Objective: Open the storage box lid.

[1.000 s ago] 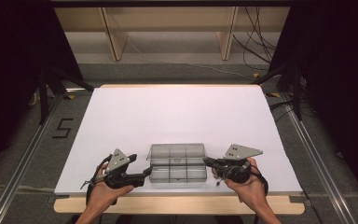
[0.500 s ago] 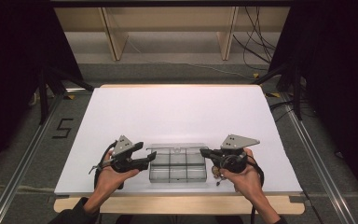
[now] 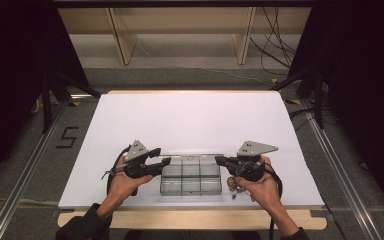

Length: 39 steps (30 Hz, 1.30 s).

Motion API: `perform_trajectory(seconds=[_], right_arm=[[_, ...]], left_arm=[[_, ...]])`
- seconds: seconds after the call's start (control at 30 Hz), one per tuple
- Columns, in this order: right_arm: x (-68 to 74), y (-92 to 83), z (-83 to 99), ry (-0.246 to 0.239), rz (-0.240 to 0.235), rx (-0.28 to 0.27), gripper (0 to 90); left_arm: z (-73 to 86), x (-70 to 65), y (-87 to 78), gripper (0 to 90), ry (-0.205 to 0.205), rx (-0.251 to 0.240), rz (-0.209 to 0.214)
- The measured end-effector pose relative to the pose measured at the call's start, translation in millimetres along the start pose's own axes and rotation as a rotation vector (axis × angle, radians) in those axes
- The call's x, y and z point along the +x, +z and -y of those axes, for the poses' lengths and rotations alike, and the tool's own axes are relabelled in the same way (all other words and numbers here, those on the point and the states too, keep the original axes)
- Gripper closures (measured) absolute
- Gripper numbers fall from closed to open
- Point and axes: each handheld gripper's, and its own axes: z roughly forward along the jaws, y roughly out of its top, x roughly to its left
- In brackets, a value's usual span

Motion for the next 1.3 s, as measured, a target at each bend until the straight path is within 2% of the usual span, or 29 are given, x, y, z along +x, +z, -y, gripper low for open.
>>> perform_trajectory(seconds=[0.07, 0.13, 0.17, 0.2, 0.23, 0.3, 0.37, 0.4, 0.47, 0.5, 0.53, 0.57, 0.6, 0.63, 0.67, 0.7, 0.77, 0.83, 0.87, 0.9, 0.97, 1.0, 1.07, 1.1, 1.17, 1.2, 1.23, 1.3], right_arm=[[0.5, 0.2, 0.1, 0.012, -0.006, 0.013, 89.5], [-0.3, 0.8, 0.2, 0.010, -0.009, 0.011, 89.3], [-1.8, 1.2, -0.1, -0.010, -0.011, 0.008, 89.3], [-2.2, 1.2, 0.1, -0.017, -0.013, 0.008, 89.0], [-0.6, 0.7, 0.8, 0.011, -0.010, 0.016, 88.8], [-3.1, 0.7, 2.4, -0.010, -0.013, 0.016, 87.8], [-2.2, -1.3, 5.5, 0.002, -0.013, 0.017, 86.8], [-0.6, -4.4, 6.8, 0.017, 0.003, 0.037, 85.5], [-2.6, -7.8, 11.3, -0.004, 0.018, 0.052, 80.5], [-3.3, -8.6, 12.8, -0.019, 0.022, 0.053, 76.4], [-3.2, -9.9, 17.7, -0.021, 0.022, 0.093, 69.6], [-3.2, -9.9, 17.7, -0.021, 0.022, 0.093, 69.6], [-3.2, -12.1, 23.1, -0.016, 0.027, 0.104, 62.7], [-3.2, -12.1, 23.1, -0.016, 0.027, 0.104, 62.7], [-2.5, -13.6, 25.9, 0.008, 0.039, 0.113, 60.2], [-2.9, -15.0, 28.8, 0.017, 0.024, 0.114, 58.2], [-0.9, -20.5, 33.8, 0.029, 0.036, 0.125, 53.7], [0.2, -21.1, 35.8, 0.030, 0.038, 0.118, 51.4], [1.0, -22.5, 37.4, 0.034, 0.032, 0.122, 49.9], [4.9, -23.7, 39.6, 0.069, 0.036, 0.127, 49.1], [6.9, -26.2, 42.0, 0.075, 0.020, 0.139, 47.5], [6.8, -26.3, 43.8, 0.057, 0.024, 0.130, 47.4], [8.4, -27.2, 45.7, 0.052, 0.018, 0.136, 47.0], [9.3, -27.7, 46.8, 0.070, 0.017, 0.140, 46.9], [7.6, -27.6, 47.8, 0.049, -0.002, 0.135, 46.9], [7.5, -29.1, 48.1, 0.043, 0.016, 0.135, 46.8], [9.0, -29.7, 48.9, 0.066, 0.007, 0.138, 46.9], [9.7, -32.0, 49.8, 0.077, 0.013, 0.144, 46.9]], left_arm=[[0.1, 1.2, 1.5, 47.8, 0.021, -0.005, 0.009], [0.6, -0.2, 2.0, 50.3, 0.016, -0.011, 0.013], [0.3, -0.4, 2.2, 51.5, 0.044, -0.015, 0.021], [0.6, -1.4, 2.9, 52.5, 0.037, -0.021, 0.025], [0.1, -1.7, 2.6, 53.7, 0.058, -0.018, 0.020], [-0.8, -2.2, 3.0, 55.0, 0.066, -0.016, 0.018], [-2.1, -1.7, 3.7, 56.2, 0.069, -0.021, 0.017], [-2.9, -0.5, 4.3, 56.9, 0.063, -0.026, 0.019], [-3.9, 0.8, 5.1, 57.8, 0.045, -0.027, 0.021], [-4.7, 3.0, 6.0, 57.7, 0.047, -0.025, 0.039], [-4.9, 3.7, 6.5, 57.7, 0.038, -0.025, 0.042], [-4.8, 5.6, 7.6, 57.7, 0.024, -0.032, 0.054], [-5.0, 7.6, 8.3, 58.1, 0.021, -0.040, 0.061], [-5.3, 8.5, 8.1, 58.1, 0.006, -0.035, 0.056], [-5.8, 9.2, 8.9, 58.2, -0.007, -0.038, 0.061], [-6.3, 10.4, 9.3, 58.6, 0.005, -0.038, 0.064], [-6.7, 11.6, 11.1, 59.6, -0.005, -0.041, 0.068], [-7.5, 12.3, 11.8, 59.7, -0.002, -0.036, 0.060], [-7.6, 11.6, 12.7, 59.7, -0.016, -0.038, 0.059], [-7.8, 12.3, 13.7, 59.8, -0.016, -0.040, 0.064], [-8.3, 13.0, 14.0, 60.3, -0.014, -0.038, 0.062], [-8.6, 13.0, 13.9, 60.3, -0.010, -0.034, 0.060], [-8.9, 13.0, 15.0, 60.6, -0.018, -0.032, 0.054], [-8.7, 13.8, 15.9, 61.0, -0.021, -0.036, 0.055], [-8.5, 14.6, 16.7, 61.3, -0.025, -0.033, 0.049], [-8.5, 15.3, 17.1, 61.3, -0.015, -0.031, 0.050], [-8.0, 15.2, 18.4, 61.4, -0.025, -0.037, 0.053], [-8.4, 16.6, 18.4, 62.0, -0.019, -0.030, 0.048]])
